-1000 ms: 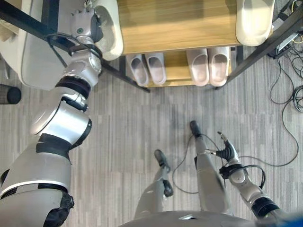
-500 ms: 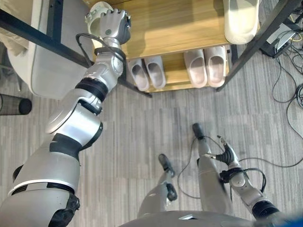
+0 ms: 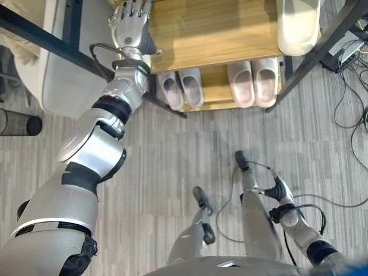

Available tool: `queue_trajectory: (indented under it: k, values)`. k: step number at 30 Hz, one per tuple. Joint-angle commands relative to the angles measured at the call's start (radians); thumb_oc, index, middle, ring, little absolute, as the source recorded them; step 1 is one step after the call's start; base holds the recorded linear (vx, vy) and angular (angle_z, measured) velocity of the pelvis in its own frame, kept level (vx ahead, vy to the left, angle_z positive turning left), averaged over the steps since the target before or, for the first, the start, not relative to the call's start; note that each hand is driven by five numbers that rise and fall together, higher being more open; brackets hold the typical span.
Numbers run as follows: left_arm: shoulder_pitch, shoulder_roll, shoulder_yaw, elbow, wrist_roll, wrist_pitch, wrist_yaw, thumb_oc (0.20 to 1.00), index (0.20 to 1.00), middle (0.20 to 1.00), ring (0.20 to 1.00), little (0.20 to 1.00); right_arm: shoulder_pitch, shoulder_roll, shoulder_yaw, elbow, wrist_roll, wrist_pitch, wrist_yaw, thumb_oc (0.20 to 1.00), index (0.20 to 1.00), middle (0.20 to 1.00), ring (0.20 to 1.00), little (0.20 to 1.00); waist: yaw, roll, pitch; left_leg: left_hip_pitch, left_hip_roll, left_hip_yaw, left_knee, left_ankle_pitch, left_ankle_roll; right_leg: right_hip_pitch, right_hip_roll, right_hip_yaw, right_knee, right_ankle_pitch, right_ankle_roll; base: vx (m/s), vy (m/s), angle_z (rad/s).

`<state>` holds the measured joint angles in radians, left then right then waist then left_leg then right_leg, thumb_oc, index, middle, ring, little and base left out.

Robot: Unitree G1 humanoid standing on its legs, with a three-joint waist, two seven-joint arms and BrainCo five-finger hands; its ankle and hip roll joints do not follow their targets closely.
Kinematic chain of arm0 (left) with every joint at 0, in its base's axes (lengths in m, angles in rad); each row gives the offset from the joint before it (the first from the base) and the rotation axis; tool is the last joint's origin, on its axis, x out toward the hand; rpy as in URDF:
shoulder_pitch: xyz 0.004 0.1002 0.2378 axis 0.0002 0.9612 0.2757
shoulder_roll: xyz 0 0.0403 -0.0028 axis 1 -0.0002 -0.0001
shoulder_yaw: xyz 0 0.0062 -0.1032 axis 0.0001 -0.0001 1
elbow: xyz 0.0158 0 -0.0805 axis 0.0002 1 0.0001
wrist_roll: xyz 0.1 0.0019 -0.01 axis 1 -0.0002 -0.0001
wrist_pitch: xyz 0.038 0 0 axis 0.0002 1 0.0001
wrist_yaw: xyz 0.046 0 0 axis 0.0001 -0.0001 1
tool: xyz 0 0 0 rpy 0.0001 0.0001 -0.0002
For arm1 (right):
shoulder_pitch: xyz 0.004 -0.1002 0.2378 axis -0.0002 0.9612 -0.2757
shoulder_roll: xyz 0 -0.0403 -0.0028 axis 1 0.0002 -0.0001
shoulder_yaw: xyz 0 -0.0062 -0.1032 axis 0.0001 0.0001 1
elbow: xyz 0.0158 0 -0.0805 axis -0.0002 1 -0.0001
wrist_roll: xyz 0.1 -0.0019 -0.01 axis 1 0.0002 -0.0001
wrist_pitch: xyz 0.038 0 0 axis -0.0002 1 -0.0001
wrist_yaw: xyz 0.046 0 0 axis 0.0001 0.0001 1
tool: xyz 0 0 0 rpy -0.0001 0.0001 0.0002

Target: Arrange the slippers neatly on the shoe rack.

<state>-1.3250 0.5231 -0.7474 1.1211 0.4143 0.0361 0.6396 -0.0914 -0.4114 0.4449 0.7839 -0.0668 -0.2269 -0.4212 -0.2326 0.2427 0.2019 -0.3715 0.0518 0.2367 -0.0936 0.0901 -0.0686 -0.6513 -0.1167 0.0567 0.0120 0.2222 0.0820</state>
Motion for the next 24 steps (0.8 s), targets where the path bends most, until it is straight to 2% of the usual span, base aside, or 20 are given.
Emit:
queue_trajectory:
  k: [1,6,12,21,24]
  values:
    - [-0.037,-0.059,0.144,-0.046,-0.120,-0.049,-0.031,1.000,1.000,1.000,1.000,1.000,-0.180,-0.015,0.013,0.132,-0.014,0.045,-0.048,1.000,1.000,1.000,1.000,1.000,0.059,-0.031,0.185,0.014,0.049,-0.122,0.091,-0.001,-0.030,0.039,-0.019,-0.011,0.282,-0.246,0.059,0.00,0.000,0.00]
    - [-0.029,-0.073,0.165,-0.066,-0.155,-0.059,-0.032,1.000,1.000,1.000,1.000,1.000,-0.183,-0.004,0.004,0.153,0.001,0.053,-0.046,1.000,1.000,1.000,1.000,1.000,0.059,-0.033,0.185,0.010,0.041,-0.122,0.105,-0.011,-0.027,0.043,-0.025,-0.006,0.275,-0.241,0.060,0.02,0.020,0.10]
    - [-0.028,-0.074,0.145,-0.086,-0.122,-0.057,-0.027,1.000,1.000,1.000,1.000,1.000,-0.181,-0.006,-0.010,0.177,0.011,0.055,-0.048,1.000,1.000,1.000,1.000,1.000,0.058,-0.030,0.184,0.010,0.035,-0.116,0.111,-0.018,-0.026,0.046,-0.031,-0.002,0.267,-0.236,0.063,0.02,0.026,0.02]
    - [-0.113,-0.033,0.109,-0.078,-0.113,-0.048,-0.011,1.000,1.000,1.000,1.000,1.000,-0.203,0.001,-0.008,0.210,0.023,0.061,-0.045,1.000,1.000,1.000,1.000,1.000,0.055,-0.024,0.190,-0.006,0.030,-0.117,0.102,-0.012,-0.028,0.033,-0.037,-0.003,0.255,-0.228,0.072,0.02,0.016,-0.04]
    - [-0.151,0.015,0.094,-0.097,-0.106,-0.045,0.011,1.000,1.000,1.000,1.000,1.000,-0.209,0.012,-0.006,0.233,0.038,0.065,-0.036,1.000,1.000,1.000,1.000,1.000,0.058,-0.019,0.191,-0.015,0.027,-0.123,0.083,-0.002,-0.030,0.019,-0.041,-0.004,0.249,-0.222,0.078,0.05,0.017,0.08]
